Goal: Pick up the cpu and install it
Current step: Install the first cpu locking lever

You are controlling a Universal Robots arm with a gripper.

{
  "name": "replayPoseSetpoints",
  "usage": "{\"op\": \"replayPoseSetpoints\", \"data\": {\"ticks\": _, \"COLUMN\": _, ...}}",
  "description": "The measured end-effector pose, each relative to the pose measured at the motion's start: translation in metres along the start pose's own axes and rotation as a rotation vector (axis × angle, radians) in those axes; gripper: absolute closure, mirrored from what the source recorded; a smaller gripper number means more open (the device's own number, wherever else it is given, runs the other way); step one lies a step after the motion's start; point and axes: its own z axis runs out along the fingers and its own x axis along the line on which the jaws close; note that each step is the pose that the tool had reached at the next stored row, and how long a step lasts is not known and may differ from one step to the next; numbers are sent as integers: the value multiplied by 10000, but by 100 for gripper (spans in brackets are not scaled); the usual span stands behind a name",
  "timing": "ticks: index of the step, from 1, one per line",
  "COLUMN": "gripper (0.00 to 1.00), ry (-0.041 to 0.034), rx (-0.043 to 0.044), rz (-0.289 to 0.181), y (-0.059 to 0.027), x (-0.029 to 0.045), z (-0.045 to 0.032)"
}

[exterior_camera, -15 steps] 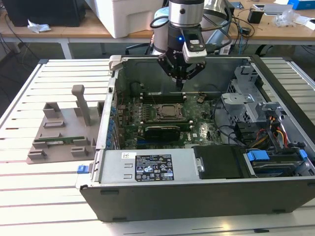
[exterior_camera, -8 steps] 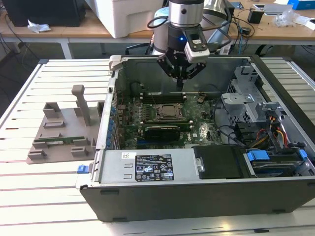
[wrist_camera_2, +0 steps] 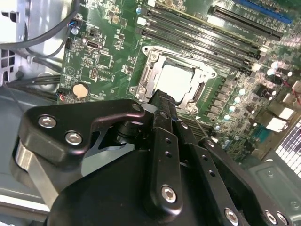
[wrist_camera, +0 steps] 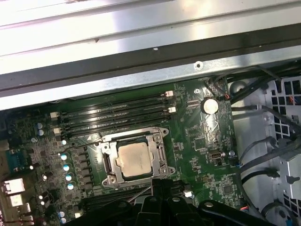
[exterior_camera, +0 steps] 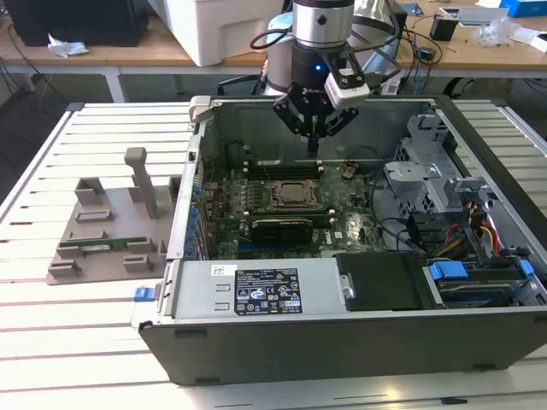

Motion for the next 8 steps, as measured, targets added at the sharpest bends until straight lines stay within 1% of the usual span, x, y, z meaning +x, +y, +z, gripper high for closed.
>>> {"op": "replayPoseSetpoints", "data": {"ticks": 3, "gripper": 89, "ry": -21, "rx": -15, "rz": -329, "y": 0, "x": 0, "z": 0}}
{"op": "replayPoseSetpoints", "data": {"ticks": 6, "gripper": 89, "ry": -36, "rx": -24, "rz": -564, "y": 0, "x": 0, "z": 0}}
{"op": "replayPoseSetpoints", "data": {"ticks": 8, "gripper": 89, "ry": -53, "rx": -35, "rz": -828, "y": 0, "x": 0, "z": 0}}
